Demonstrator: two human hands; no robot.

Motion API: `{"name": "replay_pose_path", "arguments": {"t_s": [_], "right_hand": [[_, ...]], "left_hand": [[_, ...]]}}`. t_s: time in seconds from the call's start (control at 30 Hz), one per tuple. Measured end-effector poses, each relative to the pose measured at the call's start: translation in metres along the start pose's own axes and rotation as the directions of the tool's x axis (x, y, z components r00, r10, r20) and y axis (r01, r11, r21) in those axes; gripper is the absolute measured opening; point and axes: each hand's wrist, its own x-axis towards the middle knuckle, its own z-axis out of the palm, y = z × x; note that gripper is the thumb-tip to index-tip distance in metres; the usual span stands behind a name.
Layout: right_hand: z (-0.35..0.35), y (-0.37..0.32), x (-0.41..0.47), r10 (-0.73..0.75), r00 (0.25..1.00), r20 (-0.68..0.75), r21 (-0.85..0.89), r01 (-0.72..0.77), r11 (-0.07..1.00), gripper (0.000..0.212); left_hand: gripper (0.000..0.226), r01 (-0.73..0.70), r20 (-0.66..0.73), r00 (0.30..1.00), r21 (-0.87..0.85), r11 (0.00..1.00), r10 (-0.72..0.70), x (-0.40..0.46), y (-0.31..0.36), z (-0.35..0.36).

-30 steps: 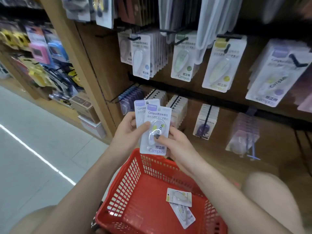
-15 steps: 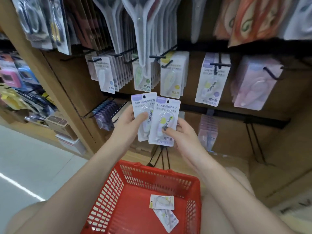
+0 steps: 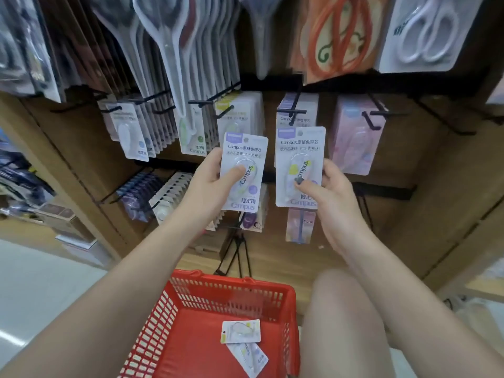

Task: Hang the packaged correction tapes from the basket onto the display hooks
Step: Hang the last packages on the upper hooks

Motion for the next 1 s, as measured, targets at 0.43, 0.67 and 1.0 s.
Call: {"name": "replay_pose_path", "arguments": {"t_s": [0.43,0.67,1.0], "right_hand": [[0.017,-0.011,0.011,-0.014,1.0,-0.005,-0.109,0.013,0.994,0.028],[0.012,-0.003,0.04,0.038,0.994,-0.099,-0.146,-0.052,0.988,0.018],[0.011,0.003,0.073,0.126,0.975,-0.183,-0.212,-0.164,0.963,0.013]], "left_hand": [[0.017,-0.055,-0.11,0.992,0.025,0.998,0.057,0.005,-0.002,-0.01],[0.012,-0.143,-0.01,0.99,-0.003,0.99,0.143,0.005,0.014,0.01],[0.015,-0.069,0.081,0.994,-0.069,0.995,0.075,0.018,0.025,0.048]]}}
